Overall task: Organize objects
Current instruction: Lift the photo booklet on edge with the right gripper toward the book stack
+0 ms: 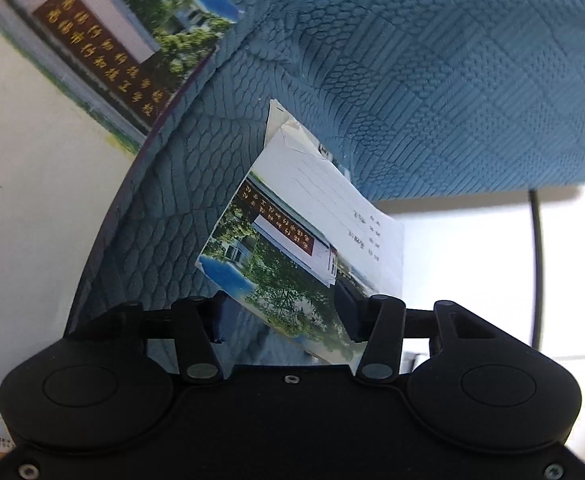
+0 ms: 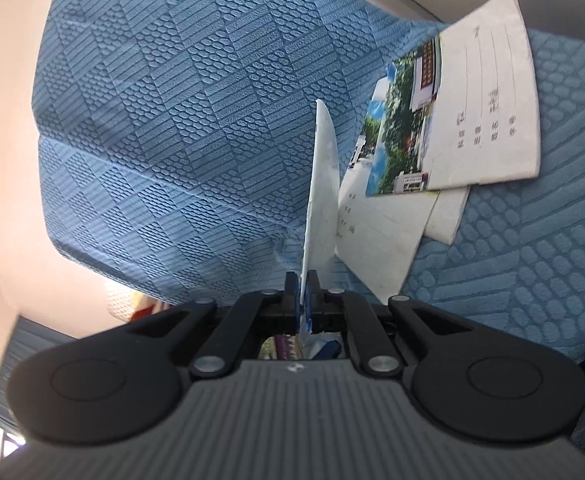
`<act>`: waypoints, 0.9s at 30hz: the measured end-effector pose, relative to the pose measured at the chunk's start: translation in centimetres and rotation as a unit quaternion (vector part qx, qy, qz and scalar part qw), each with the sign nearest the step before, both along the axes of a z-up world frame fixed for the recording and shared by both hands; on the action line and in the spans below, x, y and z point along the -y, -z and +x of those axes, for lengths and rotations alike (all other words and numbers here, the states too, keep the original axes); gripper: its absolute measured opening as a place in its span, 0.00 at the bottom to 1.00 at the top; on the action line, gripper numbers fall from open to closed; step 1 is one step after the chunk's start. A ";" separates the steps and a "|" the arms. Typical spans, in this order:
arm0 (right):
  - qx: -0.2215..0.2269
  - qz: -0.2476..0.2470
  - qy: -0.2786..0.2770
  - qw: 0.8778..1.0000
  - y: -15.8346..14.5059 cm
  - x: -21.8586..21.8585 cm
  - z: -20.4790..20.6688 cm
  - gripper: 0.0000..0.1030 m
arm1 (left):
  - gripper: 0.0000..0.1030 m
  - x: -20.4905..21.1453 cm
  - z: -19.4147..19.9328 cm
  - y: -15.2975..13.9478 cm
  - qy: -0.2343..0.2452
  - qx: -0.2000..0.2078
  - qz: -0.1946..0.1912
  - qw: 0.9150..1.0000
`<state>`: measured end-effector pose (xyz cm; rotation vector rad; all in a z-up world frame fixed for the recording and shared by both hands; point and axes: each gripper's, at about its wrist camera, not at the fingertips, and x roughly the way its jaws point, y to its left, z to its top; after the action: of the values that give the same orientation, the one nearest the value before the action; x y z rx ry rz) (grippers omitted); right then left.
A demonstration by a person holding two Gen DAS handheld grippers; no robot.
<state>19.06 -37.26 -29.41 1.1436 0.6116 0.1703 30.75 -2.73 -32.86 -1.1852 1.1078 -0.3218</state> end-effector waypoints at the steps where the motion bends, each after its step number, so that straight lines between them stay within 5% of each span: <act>1: -0.004 -0.008 0.000 1.000 -0.1 0.0 -0.1 0.06 | 0.44 0.2 0.0 -0.2 0.004 0.002 0.010 1.000; 11: -0.040 -0.067 0.001 0.997 -0.4 -0.3 -1.2 0.06 | 0.10 1.1 -0.8 -1.9 0.039 0.018 0.075 0.996; 27: -0.023 -0.144 -0.012 0.989 -4.4 -2.3 -3.7 0.07 | 0.06 -0.1 -3.1 -8.9 0.060 0.081 0.105 0.989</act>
<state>15.38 -34.98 -24.99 0.8636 0.6677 0.0730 27.62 -2.64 -23.91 -0.8923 1.0453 -0.3773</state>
